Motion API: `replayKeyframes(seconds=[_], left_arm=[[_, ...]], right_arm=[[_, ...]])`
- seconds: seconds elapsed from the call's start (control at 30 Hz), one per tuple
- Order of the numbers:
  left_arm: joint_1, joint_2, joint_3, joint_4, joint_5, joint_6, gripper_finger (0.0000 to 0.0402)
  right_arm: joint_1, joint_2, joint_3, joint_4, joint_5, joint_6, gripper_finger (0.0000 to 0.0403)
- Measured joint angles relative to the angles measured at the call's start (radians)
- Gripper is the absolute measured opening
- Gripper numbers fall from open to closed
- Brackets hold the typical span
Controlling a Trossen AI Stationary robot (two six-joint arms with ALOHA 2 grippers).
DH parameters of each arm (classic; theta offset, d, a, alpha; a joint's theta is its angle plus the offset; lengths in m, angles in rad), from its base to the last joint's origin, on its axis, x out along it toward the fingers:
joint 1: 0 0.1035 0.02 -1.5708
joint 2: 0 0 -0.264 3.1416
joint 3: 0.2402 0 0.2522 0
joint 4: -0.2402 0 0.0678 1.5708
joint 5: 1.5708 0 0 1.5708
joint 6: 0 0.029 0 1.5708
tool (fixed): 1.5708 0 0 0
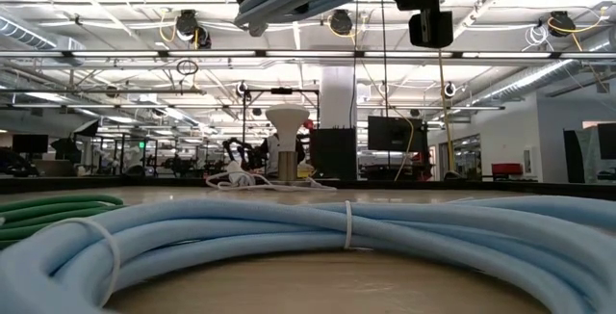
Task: Pick & Place USB Port
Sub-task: Put the top blue video cable into the gray bin
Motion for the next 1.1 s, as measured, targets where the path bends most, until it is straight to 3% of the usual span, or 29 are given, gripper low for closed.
replayKeyframes(seconds=[0.43,0.73,1.1], left_arm=[[0.001,0.001,0.013,-0.027,-0.003,0.010,0.0012],[0.001,0.001,0.089,-0.064,-0.016,0.047,0.0012],[-0.008,0.001,0.091,-0.105,-0.018,0.029,0.0012]], right_arm=[[0.002,0.000,0.000,-0.025,-0.011,0.041,0.0256],[0.002,-0.002,0.002,-0.039,-0.007,0.041,0.0253],[0.002,-0.001,0.002,-0.040,-0.009,0.037,0.0252]])
